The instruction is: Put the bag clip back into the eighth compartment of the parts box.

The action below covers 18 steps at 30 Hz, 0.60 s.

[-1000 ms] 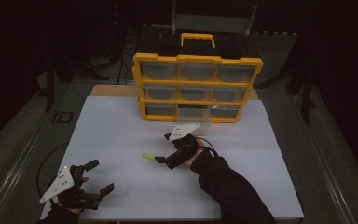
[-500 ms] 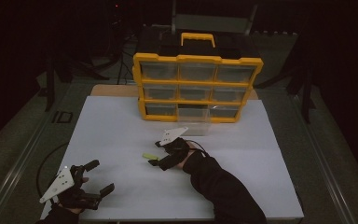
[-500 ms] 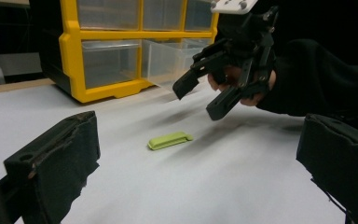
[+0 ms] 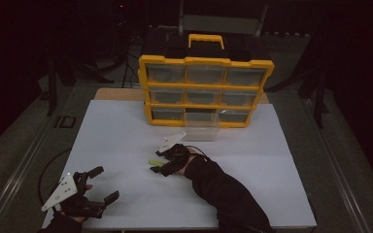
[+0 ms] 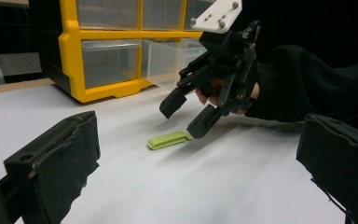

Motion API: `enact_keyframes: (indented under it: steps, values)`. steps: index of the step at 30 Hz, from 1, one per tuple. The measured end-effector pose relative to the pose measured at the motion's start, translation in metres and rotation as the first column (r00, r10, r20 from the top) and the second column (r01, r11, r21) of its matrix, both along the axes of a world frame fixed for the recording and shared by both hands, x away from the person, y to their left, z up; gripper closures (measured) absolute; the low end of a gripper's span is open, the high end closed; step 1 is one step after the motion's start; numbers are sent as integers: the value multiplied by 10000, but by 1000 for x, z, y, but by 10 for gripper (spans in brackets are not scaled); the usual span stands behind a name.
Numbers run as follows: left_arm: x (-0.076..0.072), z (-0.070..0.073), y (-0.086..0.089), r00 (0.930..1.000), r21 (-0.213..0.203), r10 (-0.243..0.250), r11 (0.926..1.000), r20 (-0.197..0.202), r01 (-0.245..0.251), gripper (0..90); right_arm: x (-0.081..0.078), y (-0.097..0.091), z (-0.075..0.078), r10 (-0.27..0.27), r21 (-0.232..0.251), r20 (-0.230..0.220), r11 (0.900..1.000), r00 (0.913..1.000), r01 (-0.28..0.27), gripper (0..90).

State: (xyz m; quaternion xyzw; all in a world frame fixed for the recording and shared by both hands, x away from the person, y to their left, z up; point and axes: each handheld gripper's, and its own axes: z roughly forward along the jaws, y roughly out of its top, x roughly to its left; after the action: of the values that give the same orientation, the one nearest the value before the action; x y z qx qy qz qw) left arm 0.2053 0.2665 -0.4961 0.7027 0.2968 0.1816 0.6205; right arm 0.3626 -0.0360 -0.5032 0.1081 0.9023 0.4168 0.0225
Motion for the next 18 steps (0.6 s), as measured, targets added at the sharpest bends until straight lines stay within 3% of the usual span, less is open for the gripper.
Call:
enact_keyframes:
  steps: [6,8,12,18]
  values:
    - [0,0,1,10000,-47,15,10000,-16,-15,2,3,4,-4,-125,-219,58,9997,9999,126,416]
    - [0,0,0,10000,-47,14,10000,-30,-14,2,4,6,-6,-330,-303,221,9990,9992,337,500]
    - [0,0,0,10000,16,16,10000,-24,-16,2,8,8,-8,-255,-370,145,9990,9996,260,592]
    - [1,-1,0,10000,-12,7,10000,-61,-8,2,9,10,-13,-84,-808,130,9967,9999,94,656]
